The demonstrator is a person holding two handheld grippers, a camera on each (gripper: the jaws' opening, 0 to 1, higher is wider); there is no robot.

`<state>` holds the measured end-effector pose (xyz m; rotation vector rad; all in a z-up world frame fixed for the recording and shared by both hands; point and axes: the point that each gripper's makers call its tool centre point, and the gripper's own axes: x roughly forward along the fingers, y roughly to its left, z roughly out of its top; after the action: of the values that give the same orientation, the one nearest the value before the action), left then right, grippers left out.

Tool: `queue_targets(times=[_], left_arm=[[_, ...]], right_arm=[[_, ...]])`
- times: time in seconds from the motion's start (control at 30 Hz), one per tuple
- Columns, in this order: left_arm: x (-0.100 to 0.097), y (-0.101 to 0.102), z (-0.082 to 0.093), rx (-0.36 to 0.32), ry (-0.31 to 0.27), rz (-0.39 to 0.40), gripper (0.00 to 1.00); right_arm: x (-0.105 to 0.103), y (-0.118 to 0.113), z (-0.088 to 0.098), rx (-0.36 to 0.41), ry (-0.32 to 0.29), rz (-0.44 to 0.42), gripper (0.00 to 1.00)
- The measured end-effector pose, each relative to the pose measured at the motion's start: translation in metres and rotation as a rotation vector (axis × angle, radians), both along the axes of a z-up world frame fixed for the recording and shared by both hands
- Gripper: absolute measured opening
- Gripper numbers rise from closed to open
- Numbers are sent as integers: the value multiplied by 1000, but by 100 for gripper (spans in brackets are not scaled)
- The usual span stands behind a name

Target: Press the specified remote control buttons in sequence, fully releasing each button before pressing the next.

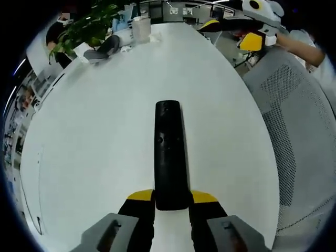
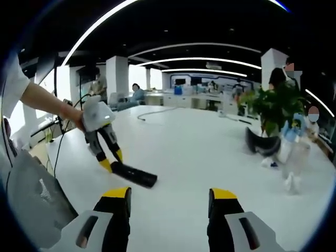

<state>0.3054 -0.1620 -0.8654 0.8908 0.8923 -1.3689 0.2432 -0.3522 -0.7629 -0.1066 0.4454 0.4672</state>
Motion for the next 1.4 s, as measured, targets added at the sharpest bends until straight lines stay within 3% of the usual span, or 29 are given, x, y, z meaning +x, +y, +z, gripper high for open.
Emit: queue_targets(times=[1.4], left_arm=[[-41,0,-1,-17,-3,-32,24]], right_arm=[[-6,13,-14,-32,66,74,53]])
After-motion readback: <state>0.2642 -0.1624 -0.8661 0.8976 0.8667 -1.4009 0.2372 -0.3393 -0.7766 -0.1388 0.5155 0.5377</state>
